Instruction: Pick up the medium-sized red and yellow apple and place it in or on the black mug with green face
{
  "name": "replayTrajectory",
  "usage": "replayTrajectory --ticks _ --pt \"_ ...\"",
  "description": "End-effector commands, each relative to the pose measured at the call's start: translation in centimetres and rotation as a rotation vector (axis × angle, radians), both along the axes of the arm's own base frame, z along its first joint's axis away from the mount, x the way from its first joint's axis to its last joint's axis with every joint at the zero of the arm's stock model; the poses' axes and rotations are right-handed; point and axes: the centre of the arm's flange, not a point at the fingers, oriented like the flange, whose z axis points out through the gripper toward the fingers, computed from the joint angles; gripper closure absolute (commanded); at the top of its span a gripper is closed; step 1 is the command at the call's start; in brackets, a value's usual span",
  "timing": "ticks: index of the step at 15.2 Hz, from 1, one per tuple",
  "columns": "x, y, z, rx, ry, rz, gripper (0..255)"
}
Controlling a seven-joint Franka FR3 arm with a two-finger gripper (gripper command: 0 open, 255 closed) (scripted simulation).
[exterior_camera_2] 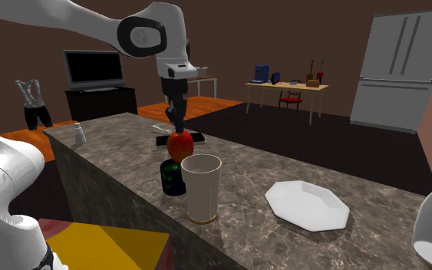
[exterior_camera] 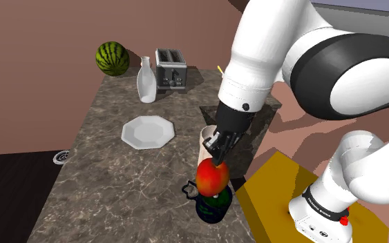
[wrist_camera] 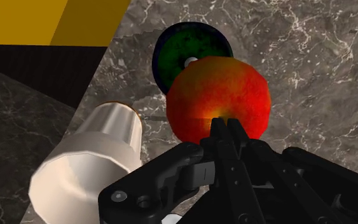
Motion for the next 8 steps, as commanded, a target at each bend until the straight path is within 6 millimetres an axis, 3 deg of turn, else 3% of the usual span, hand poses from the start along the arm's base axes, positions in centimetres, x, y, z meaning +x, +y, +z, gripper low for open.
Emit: replayTrajectory --ticks 1,7,8 --pt "0.01 0.05 -0.29 0.0 -0.001 0.0 255" --pt "0.01 0.05 -0.29 0.0 -0.001 0.0 255" --pt "0.01 0.05 -0.29 0.0 -0.001 0.0 0"
